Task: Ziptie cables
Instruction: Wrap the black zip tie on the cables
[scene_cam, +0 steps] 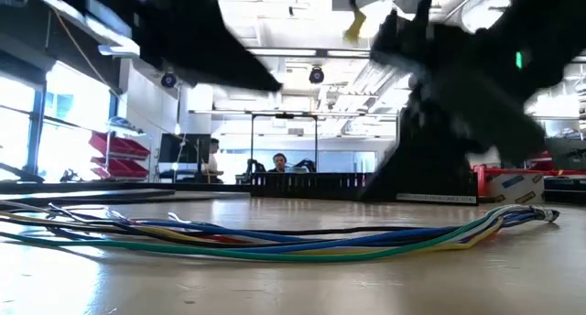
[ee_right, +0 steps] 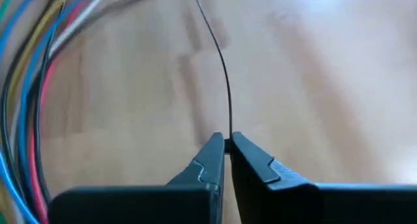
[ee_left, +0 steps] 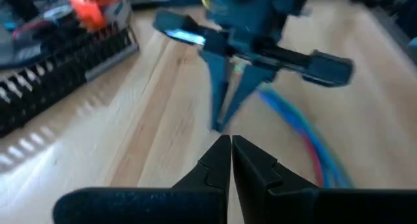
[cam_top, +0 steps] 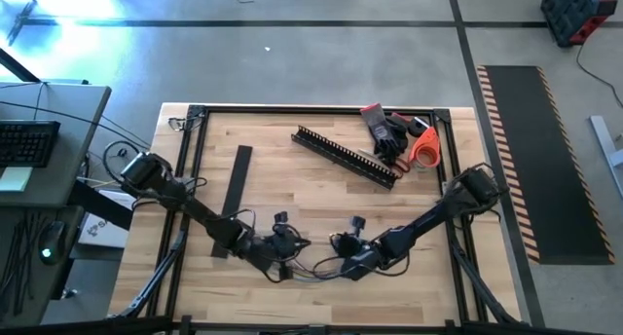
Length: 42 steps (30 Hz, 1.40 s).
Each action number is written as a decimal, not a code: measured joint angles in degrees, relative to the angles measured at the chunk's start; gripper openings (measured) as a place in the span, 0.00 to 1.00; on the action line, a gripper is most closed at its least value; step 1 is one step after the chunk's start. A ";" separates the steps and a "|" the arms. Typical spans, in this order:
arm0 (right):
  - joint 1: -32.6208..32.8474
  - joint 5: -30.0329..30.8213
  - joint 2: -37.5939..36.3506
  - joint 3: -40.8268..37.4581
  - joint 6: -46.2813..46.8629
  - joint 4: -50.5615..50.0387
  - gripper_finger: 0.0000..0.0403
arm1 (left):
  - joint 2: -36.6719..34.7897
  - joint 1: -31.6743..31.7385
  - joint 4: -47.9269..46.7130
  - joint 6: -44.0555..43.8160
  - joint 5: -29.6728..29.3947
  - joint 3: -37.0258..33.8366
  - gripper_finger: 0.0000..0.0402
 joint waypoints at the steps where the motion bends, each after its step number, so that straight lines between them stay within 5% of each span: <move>1: 0.81 1.83 -1.27 1.47 1.06 -5.26 0.00 | -0.83 -0.31 -0.02 0.02 -0.02 0.02 0.00; 8: 8.60 8.87 -6.62 16.81 10.82 -47.35 0.00 | -2.14 -2.00 -0.89 0.05 -0.68 0.00 0.00; 15: 18.43 2.04 -6.21 34.66 18.94 -81.17 0.00 | -1.79 -1.99 -1.23 -0.31 -1.08 -0.03 0.00; 20: 25.07 -8.30 -6.84 41.31 13.47 -81.22 0.00 | -1.79 -1.96 -1.23 -0.25 -1.65 -0.03 0.00; 34: 38.43 -33.72 -3.61 37.66 42.71 -81.68 0.00 | -1.77 -1.83 -1.52 -0.47 -2.25 -0.05 0.00; 42: 37.92 -34.38 0.52 36.08 42.57 -81.68 0.00 | -1.77 -1.83 -1.89 -1.45 -2.44 -0.05 0.00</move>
